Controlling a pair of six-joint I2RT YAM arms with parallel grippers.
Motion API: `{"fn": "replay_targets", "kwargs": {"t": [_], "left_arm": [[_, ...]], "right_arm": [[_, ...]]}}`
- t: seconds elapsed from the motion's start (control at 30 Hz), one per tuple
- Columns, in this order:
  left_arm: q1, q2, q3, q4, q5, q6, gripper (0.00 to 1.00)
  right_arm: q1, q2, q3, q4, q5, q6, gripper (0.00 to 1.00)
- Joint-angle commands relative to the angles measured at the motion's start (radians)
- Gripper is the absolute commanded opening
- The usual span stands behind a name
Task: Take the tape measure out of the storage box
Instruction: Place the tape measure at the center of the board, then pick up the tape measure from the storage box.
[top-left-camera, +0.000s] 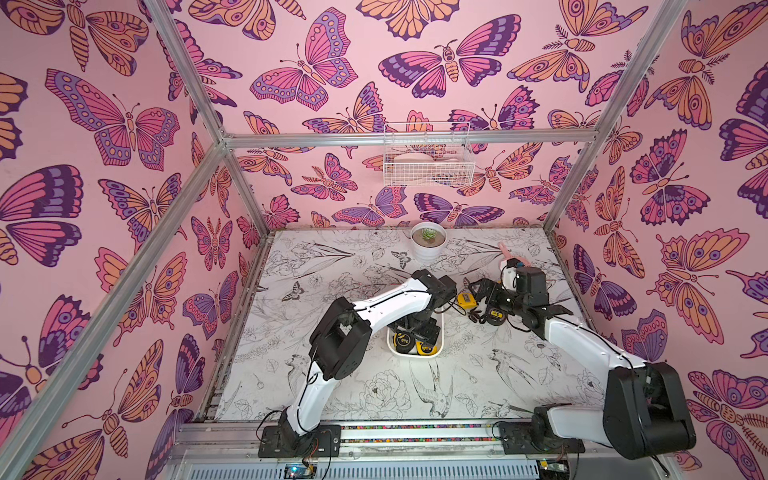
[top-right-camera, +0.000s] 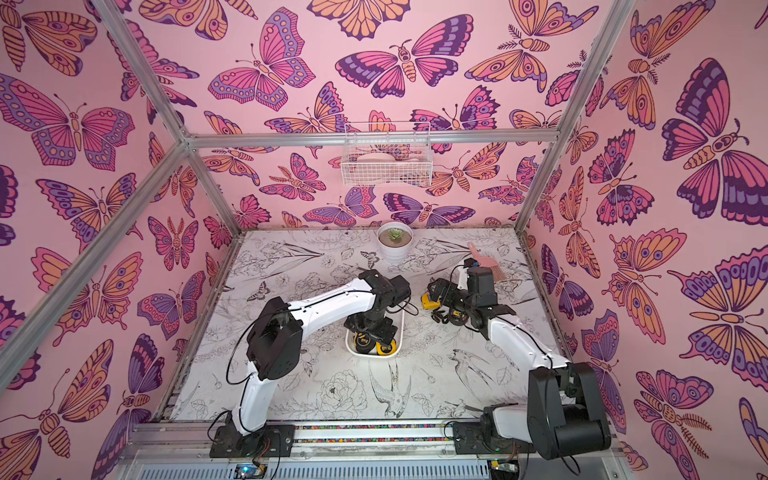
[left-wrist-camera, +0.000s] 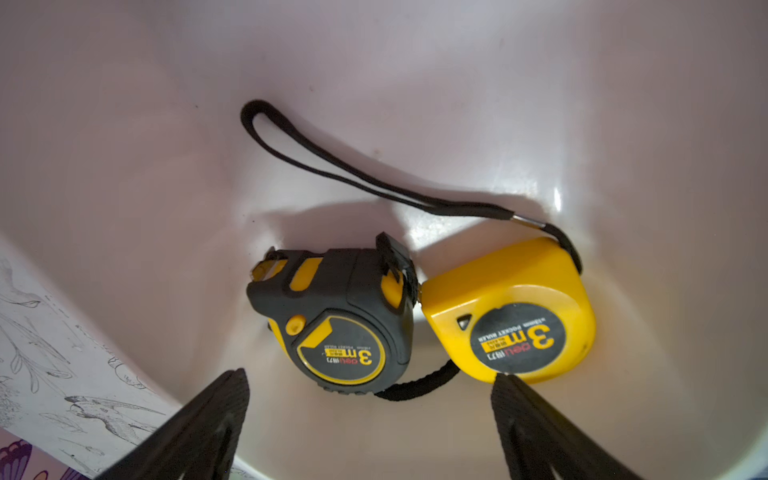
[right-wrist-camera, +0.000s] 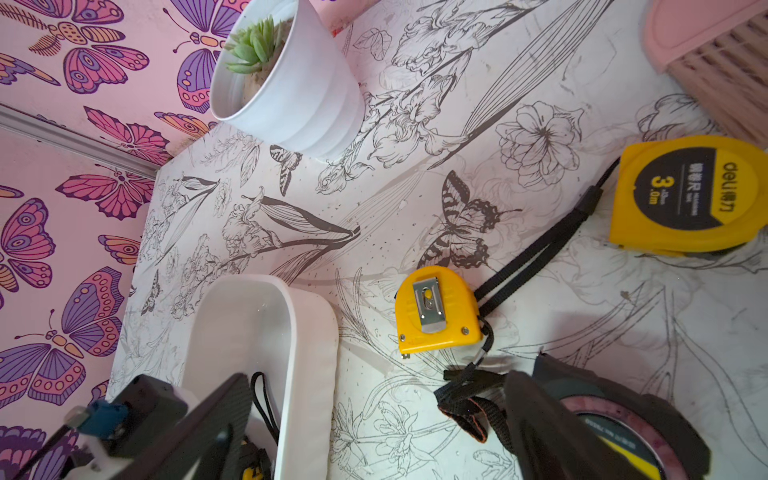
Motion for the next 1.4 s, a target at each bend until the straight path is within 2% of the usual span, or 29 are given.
{"fn": "replay_targets", "kwargs": {"t": [0.0, 0.3, 0.47, 0.53, 0.83, 1.1, 1.37], "left_arm": [[0.002, 0.038, -0.037, -0.008, 0.024, -0.043, 0.98], [0.032, 0.026, -0.153, 0.121, 0.074, -0.090, 0.98], [0.054, 0.011, -0.206, 0.211, 0.142, -0.091, 0.94], [0.062, 0.012, -0.220, 0.235, 0.161, -0.085, 0.89], [0.072, 0.037, -0.203, 0.243, 0.161, -0.058, 0.76], [0.075, 0.100, -0.137, 0.241, 0.127, -0.040, 0.78], [0.077, 0.045, -0.127, 0.239, 0.085, -0.038, 0.59]], "right_arm": [[0.000, -0.021, -0.015, -0.023, 0.010, -0.024, 0.99], [0.000, -0.065, -0.021, -0.043, 0.019, -0.044, 0.99], [0.001, -0.078, -0.024, -0.046, 0.022, -0.044, 0.99], [0.000, -0.085, -0.025, -0.049, 0.025, -0.044, 0.99], [0.000, -0.105, -0.034, -0.045, 0.031, -0.046, 0.99], [0.001, -0.113, -0.039, -0.042, 0.032, -0.045, 0.99], [-0.001, -0.137, -0.047, -0.043, 0.039, -0.049, 1.00]]}}
